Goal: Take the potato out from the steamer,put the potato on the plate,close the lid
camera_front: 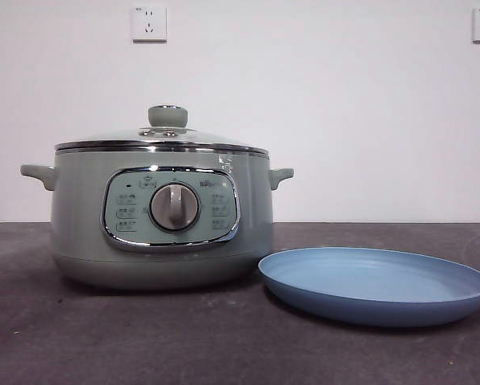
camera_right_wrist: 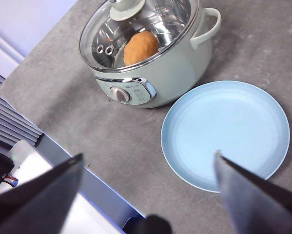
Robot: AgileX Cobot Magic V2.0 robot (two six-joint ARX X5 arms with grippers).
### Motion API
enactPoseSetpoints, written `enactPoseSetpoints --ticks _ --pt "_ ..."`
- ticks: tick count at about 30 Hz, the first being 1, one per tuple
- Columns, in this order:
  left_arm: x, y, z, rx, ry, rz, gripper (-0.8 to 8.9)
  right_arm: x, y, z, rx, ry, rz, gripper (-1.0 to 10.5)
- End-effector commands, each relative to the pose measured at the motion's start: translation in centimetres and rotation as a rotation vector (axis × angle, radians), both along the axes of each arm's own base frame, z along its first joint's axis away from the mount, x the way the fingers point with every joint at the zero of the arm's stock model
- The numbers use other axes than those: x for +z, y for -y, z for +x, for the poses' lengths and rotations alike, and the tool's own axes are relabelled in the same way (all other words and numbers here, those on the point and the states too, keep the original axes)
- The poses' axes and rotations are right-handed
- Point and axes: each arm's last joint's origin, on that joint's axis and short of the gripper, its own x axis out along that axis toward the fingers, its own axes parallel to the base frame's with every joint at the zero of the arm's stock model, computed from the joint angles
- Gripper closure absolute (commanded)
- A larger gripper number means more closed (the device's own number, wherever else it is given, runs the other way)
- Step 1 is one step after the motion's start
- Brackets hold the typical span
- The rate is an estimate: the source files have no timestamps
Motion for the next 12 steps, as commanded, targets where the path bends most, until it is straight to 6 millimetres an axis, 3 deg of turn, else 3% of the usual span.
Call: enactPoseSetpoints --ticks 1,6,12 --pt "0.1 0.0 0.0 0.005 0.019 0.011 1.57 0.1 0.0 0.1 -0.004 0.000 0.003 3.1" --pt "0.2 0.0 0.9 0.008 0.020 0.012 1.57 0.1 0.0 0.1 -0.005 -0.001 0.004 3.1" --pt "0.4 0.3 3.7 -0.020 0.014 0.013 1.57 0.1 0.0 0.1 -0.005 -0.001 0.004 3.1"
